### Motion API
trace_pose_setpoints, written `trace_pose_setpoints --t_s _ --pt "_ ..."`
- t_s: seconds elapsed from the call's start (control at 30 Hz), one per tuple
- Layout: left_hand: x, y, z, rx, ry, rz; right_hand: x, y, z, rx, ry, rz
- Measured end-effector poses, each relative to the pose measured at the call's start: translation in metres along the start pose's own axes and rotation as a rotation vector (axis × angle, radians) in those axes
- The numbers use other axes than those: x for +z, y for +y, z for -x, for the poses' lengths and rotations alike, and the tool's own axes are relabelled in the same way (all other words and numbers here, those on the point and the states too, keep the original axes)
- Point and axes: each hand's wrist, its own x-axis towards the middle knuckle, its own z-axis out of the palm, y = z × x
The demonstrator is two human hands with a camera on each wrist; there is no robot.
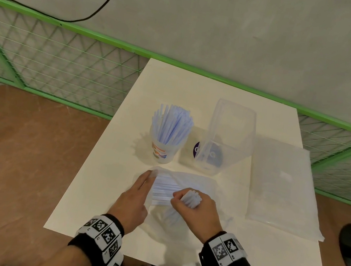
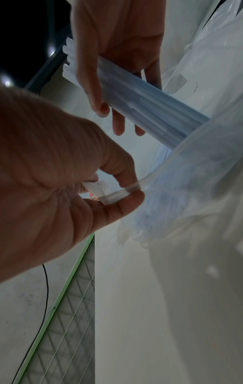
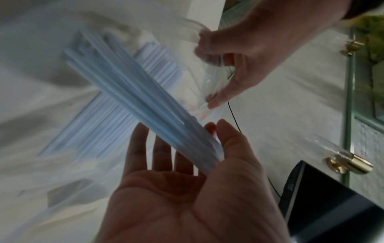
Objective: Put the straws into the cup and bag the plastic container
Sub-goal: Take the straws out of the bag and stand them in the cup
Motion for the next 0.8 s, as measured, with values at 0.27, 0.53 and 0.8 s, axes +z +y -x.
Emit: trace_pose_setpoints --t_s 0.27,0.53,0.8 --pt "-0.001 0.000 0.001 0.000 -0.001 0.019 -0.001 0.002 -0.004 -0.061 -0.028 0.182" --pt "-0.002 0.001 0.003 0.006 -0.010 0.039 -0.081 -0.142 -0.050 -0.317 0.164 -0.106" --pt "-0.007 0.004 0.003 -0.001 -0.013 0.003 -0.062 -0.182 -0.097 -0.290 0.130 -0.045"
